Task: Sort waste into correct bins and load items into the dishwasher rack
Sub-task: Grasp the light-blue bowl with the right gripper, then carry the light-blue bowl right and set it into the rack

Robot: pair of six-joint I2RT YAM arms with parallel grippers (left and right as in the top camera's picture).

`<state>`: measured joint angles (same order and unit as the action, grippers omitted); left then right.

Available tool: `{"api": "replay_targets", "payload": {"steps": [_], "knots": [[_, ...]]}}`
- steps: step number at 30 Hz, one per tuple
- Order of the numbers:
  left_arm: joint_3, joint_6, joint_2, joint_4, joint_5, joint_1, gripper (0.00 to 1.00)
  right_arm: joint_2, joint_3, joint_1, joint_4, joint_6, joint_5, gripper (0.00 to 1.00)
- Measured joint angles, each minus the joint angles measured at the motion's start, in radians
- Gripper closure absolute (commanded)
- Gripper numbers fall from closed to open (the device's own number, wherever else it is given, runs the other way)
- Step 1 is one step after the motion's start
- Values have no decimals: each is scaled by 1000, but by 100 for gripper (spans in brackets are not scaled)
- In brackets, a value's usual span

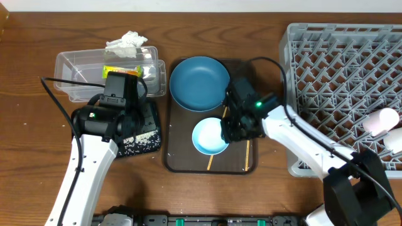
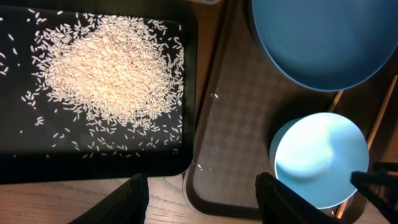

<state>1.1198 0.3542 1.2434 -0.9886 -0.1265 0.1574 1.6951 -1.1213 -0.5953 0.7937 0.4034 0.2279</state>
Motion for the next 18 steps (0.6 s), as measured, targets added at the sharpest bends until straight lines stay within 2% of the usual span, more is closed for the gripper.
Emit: {"api": "replay_targets", "payload": {"steps": [2, 9, 18], "knots": [[0, 0, 0, -1, 0, 0, 42, 0, 27, -5, -16, 34, -12, 64], [0, 0, 0, -1, 0, 0, 42, 0, 77, -6, -40, 95, -47, 99], [0, 0, 0, -2, 0, 0, 42, 0, 60, 3, -4, 99, -54, 99]]}}
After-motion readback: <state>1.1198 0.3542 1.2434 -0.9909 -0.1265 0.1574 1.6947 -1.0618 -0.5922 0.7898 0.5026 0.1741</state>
